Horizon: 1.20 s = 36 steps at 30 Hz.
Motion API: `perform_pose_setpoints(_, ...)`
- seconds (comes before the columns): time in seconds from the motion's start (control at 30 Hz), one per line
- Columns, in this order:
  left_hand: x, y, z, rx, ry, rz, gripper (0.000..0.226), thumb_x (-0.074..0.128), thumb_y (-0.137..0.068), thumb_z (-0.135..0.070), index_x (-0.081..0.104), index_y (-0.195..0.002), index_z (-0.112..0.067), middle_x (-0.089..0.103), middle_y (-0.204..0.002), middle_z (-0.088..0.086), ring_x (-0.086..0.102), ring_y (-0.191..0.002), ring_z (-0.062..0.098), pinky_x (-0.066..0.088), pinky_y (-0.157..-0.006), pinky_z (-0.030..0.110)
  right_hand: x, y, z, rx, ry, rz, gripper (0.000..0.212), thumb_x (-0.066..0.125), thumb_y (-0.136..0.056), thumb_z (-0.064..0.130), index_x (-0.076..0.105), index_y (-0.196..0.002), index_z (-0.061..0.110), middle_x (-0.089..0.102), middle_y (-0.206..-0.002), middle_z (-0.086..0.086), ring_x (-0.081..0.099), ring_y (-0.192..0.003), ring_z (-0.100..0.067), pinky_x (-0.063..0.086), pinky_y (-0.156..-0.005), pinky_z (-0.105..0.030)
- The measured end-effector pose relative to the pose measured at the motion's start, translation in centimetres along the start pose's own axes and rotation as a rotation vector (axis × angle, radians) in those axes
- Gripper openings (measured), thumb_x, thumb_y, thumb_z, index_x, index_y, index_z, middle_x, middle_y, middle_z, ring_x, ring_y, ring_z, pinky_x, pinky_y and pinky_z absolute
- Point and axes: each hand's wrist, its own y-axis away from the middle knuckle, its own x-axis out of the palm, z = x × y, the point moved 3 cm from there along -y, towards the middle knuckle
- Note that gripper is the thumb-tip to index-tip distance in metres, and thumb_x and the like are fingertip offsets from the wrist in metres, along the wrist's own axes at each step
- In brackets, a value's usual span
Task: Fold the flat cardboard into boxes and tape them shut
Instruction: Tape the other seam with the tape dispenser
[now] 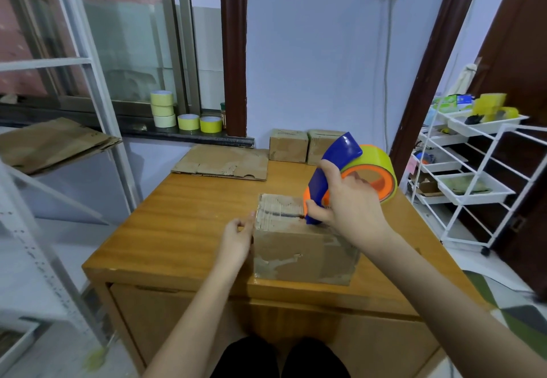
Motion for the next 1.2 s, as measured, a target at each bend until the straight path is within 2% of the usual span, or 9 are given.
perform_pose_setpoints(0.13, 0.2, -0.1, -0.7, 0.011, -0.200, 0.042, 0.037, 0.036, -0.100, -0.044, 0.051, -0.112, -0.011, 0.063, -0.109, 0.007, 0.060, -0.102, 0.027, 0.049, -0.092, 0.048, -0.4, 0.2, 0.2, 0.032, 0.012, 0.062, 0.067, 0.057, -0.087, 0.046, 0.034, -0.141, 0.014, 0.059, -0.088, -0.014, 0.056, -0.076, -0.029, 0.045, -0.059, -0.035)
perform_pose_setpoints(0.3, 0.0, 0.5, -0.7, -0.084, -0.245, 0.156, 0.055, 0.029, -0.100, -0.048, 0.043, -0.131, -0.005, 0.063, -0.113, 0.019, 0.062, -0.099, 0.035, 0.052, -0.080, 0.044, -0.5, 0.2, 0.2, 0.057, 0.008, 0.106, 0.065, 0.051, -0.090, 0.048, 0.026, -0.142, 0.017, 0.059, -0.096, -0.012, 0.056, -0.083, -0.027, 0.051, -0.070, -0.039)
perform_pose_setpoints(0.4, 0.3, 0.9, -0.1, -0.097, -0.160, 0.101, 0.047, 0.036, -0.101, -0.040, 0.043, -0.132, -0.005, 0.058, -0.125, 0.016, 0.058, -0.111, 0.032, 0.049, -0.094, 0.047, -0.5, 0.2, 0.2, 0.059, -0.003, 0.110, 0.066, 0.051, -0.090, 0.047, 0.025, -0.142, 0.016, 0.058, -0.097, -0.012, 0.056, -0.084, -0.026, 0.051, -0.070, -0.038)
perform_pose_setpoints(0.5, -0.3, 1.0, -0.7, -0.008, -0.195, -0.039, 0.019, 0.041, -0.102, -0.021, 0.052, -0.114, -0.011, 0.064, -0.111, 0.011, 0.061, -0.096, 0.026, 0.051, -0.089, 0.046, -0.5, 0.3, 0.2, 0.061, -0.020, 0.103, 0.066, 0.052, -0.090, 0.047, 0.025, -0.142, 0.017, 0.058, -0.098, -0.012, 0.056, -0.085, -0.026, 0.051, -0.070, -0.037)
perform_pose_setpoints(0.63, -0.7, 3.3, -4.8, 0.327, -0.140, -0.057, 0.041, 0.036, -0.103, -0.029, 0.039, -0.143, -0.019, 0.039, -0.148, -0.003, 0.035, -0.136, 0.015, 0.028, -0.111, 0.034, -0.5, 0.4, 0.1, 0.061, -0.034, 0.097, 0.067, 0.052, -0.090, 0.047, 0.024, -0.143, 0.017, 0.057, -0.099, -0.012, 0.055, -0.085, -0.026, 0.051, -0.071, -0.037)
perform_pose_setpoints(0.73, 0.6, 5.0, -7.1, 0.593, -0.739, 0.102, 0.050, 0.025, -0.103, -0.041, 0.029, -0.149, -0.023, 0.023, -0.157, -0.005, 0.011, -0.146, 0.010, 0.007, -0.118, 0.033, -0.4, 0.4, 0.1, 0.052, -0.046, 0.077, 0.066, 0.053, -0.090, 0.046, 0.026, -0.141, 0.016, 0.058, -0.098, -0.013, 0.055, -0.084, -0.027, 0.050, -0.069, -0.037)
perform_pose_setpoints(0.83, 0.8, 4.4, -7.8, 0.603, -1.196, 0.203, 0.056, 0.011, -0.102, -0.047, 0.022, -0.151, -0.021, 0.015, -0.159, -0.003, 0.006, -0.147, 0.011, 0.000, -0.120, 0.038, -0.3, 0.6, 0.1, 0.054, -0.054, 0.063, 0.064, 0.054, -0.090, 0.045, 0.029, -0.140, 0.014, 0.059, -0.096, -0.014, 0.056, -0.084, -0.028, 0.050, -0.070, -0.037)
perform_pose_setpoints(0.93, 1.7, 4.8, -8.6, 0.658, -1.316, 0.189, 0.059, 0.012, -0.102, -0.046, 0.023, -0.151, -0.014, 0.018, -0.158, 0.005, 0.009, -0.147, 0.017, -0.001, -0.120, 0.039, -0.3, 0.6, 0.1, 0.061, -0.063, 0.064, 0.064, 0.054, -0.089, 0.044, 0.030, -0.139, 0.013, 0.059, -0.097, -0.015, 0.056, -0.084, -0.029, 0.050, -0.070, -0.039)
perform_pose_setpoints(1.2, 3.8, 5.8, -7.7, 0.733, -1.202, 0.180, 0.074, 0.013, -0.095, -0.064, 0.013, -0.152, -0.018, 0.014, -0.159, 0.001, 0.011, -0.146, 0.012, 0.006, -0.117, 0.028, -0.1, 0.9, -0.2, 0.087, -0.112, 0.054, 0.066, 0.055, -0.087, 0.047, 0.030, -0.139, 0.014, 0.058, -0.097, -0.015, 0.056, -0.084, -0.029, 0.050, -0.072, -0.040)
